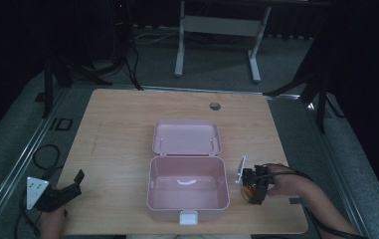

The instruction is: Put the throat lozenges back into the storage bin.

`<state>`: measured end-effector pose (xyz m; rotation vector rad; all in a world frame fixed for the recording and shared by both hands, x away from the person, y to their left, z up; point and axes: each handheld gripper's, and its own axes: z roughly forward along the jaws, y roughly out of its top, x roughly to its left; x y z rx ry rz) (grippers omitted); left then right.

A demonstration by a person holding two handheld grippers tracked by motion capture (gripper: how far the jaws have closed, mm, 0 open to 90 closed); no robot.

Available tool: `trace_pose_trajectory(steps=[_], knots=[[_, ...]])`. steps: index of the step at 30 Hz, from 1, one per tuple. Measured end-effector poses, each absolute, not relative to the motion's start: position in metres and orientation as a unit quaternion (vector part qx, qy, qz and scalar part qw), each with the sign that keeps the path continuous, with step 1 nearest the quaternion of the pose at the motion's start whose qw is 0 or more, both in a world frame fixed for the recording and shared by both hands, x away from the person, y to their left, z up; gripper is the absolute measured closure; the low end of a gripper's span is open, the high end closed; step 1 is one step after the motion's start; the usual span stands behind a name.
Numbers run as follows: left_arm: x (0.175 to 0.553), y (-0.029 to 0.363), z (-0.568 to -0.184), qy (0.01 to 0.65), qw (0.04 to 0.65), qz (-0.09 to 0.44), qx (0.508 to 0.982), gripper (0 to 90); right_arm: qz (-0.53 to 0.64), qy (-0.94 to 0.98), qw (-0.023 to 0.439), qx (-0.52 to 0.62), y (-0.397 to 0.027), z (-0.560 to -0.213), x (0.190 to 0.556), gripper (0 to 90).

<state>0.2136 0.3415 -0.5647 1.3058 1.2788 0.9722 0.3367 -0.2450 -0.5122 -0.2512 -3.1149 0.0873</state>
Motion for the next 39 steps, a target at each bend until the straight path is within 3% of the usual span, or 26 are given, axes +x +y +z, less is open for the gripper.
trace_pose_trajectory(steps=[8, 10, 25, 39], knots=[[0.214, 0.342, -0.565, 0.532, 0.51, 0.404, 0.542, 0.4, 0.028, -0.996, -0.004, -0.085, -0.246, -0.499, 0.336, 19.8], [0.214, 0.342, -0.565, 0.532, 0.51, 0.404, 0.543, 0.4, 0.033, -0.995, 0.022, -0.095, -0.245, -0.491, 0.333, 19.9], [0.214, 0.341, -0.565, 0.532, 0.509, 0.405, 0.543, 0.3, 0.047, -0.995, 0.026, -0.086, -0.247, -0.454, 0.308, 19.9], [0.214, 0.341, -0.565, 0.532, 0.508, 0.405, 0.544, 0.3, 0.027, -0.997, 0.009, -0.068, -0.232, -0.393, 0.289, 20.1]])
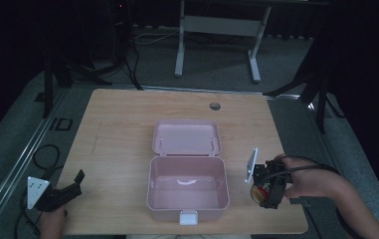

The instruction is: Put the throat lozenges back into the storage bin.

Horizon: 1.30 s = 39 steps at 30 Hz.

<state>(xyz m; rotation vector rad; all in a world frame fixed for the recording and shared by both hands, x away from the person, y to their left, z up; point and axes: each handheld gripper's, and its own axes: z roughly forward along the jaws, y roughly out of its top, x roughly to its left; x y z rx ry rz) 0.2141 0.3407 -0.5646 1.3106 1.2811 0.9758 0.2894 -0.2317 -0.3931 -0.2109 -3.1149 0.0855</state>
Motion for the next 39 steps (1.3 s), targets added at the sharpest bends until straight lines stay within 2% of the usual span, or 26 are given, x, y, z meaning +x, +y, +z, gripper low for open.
trace_pose_trajectory(steps=[6, 16, 28, 39], knots=[[0.214, 0.341, -0.565, 0.532, 0.508, 0.405, 0.543, 0.3, 0.016, -0.998, 0.007, -0.057, -0.213, -0.376, 0.287, 20.1], [0.214, 0.341, -0.565, 0.532, 0.509, 0.404, 0.543, 0.3, 0.004, -1.0, 0.009, -0.022, -0.178, -0.368, 0.287, 20.1], [0.214, 0.342, -0.565, 0.532, 0.51, 0.403, 0.543, 0.3, -0.007, -1.0, 0.004, 0.017, -0.131, -0.368, 0.292, 20.1], [0.214, 0.342, -0.565, 0.532, 0.512, 0.402, 0.542, 0.3, -0.008, -0.999, 0.004, 0.038, -0.105, -0.378, 0.293, 20.1]])
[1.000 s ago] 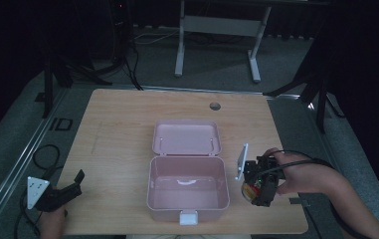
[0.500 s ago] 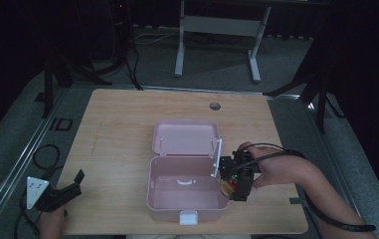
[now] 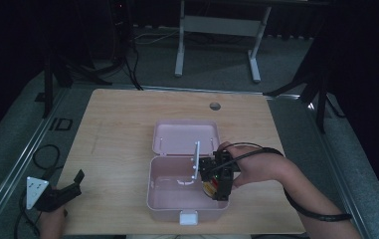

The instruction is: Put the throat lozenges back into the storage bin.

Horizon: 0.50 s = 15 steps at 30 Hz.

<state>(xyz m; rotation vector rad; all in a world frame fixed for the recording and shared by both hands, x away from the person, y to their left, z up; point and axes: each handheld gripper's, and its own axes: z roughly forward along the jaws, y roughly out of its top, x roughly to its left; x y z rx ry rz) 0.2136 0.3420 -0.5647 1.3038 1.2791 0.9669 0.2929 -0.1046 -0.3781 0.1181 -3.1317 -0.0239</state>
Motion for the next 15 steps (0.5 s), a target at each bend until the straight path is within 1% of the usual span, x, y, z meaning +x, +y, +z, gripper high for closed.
trace_pose_trajectory(steps=[10, 14, 15], knots=[[0.214, 0.342, -0.565, 0.531, 0.512, 0.402, 0.542, 0.3, -0.025, -0.999, 0.003, 0.047, -0.094, -0.396, 0.297, 20.1], [0.214, 0.342, -0.565, 0.532, 0.513, 0.401, 0.542, 0.3, -0.019, -0.999, 0.018, 0.043, -0.09, -0.415, 0.3, 20.1], [0.214, 0.342, -0.565, 0.532, 0.513, 0.401, 0.542, 0.4, -0.019, -0.999, 0.018, 0.043, -0.09, -0.415, 0.3, 20.1]])
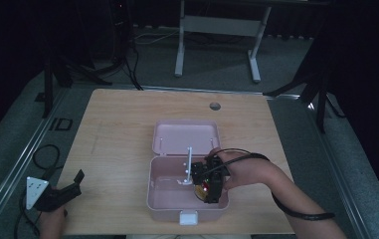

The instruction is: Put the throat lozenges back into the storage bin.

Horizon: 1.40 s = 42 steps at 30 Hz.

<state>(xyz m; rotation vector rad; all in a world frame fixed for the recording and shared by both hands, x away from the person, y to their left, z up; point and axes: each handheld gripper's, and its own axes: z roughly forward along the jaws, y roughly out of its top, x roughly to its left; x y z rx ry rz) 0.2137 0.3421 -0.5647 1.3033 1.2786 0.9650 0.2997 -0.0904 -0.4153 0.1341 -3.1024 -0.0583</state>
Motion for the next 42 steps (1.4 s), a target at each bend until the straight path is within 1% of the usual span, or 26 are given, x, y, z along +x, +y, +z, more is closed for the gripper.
trace_pose_trajectory(steps=[7, 9, 21, 24, 28, 33, 40, 41, 42], knots=[[0.214, 0.342, -0.565, 0.532, 0.512, 0.401, 0.543, 0.3, 0.004, -0.999, 0.016, 0.043, -0.088, -0.444, 0.306, 20.0], [0.214, 0.342, -0.565, 0.532, 0.511, 0.401, 0.543, 0.3, 0.015, -0.999, 0.021, 0.047, -0.086, -0.453, 0.308, 20.0], [0.214, 0.342, -0.565, 0.532, 0.511, 0.4, 0.544, 0.3, 0.034, -0.998, 0.034, 0.047, -0.084, -0.474, 0.312, 19.8], [0.214, 0.342, -0.565, 0.532, 0.511, 0.4, 0.544, 0.3, 0.035, -0.998, 0.036, 0.042, -0.085, -0.473, 0.312, 19.5], [0.214, 0.342, -0.565, 0.532, 0.511, 0.4, 0.544, 0.4, 0.043, -0.997, 0.042, 0.046, -0.085, -0.472, 0.311, 16.4], [0.214, 0.342, -0.565, 0.531, 0.511, 0.401, 0.544, 0.3, 0.024, -0.998, 0.041, 0.045, -0.089, -0.465, 0.31, 14.9], [0.214, 0.342, -0.565, 0.531, 0.511, 0.401, 0.545, 0.3, -0.028, -0.998, 0.03, 0.041, -0.096, -0.441, 0.309, 14.9], [0.214, 0.342, -0.565, 0.531, 0.511, 0.401, 0.544, 0.3, -0.05, -0.998, 0.021, 0.037, -0.102, -0.429, 0.309, 14.9], [0.214, 0.342, -0.565, 0.531, 0.511, 0.401, 0.544, 0.3, -0.059, -0.997, 0.02, 0.036, -0.106, -0.424, 0.309, 14.9]])
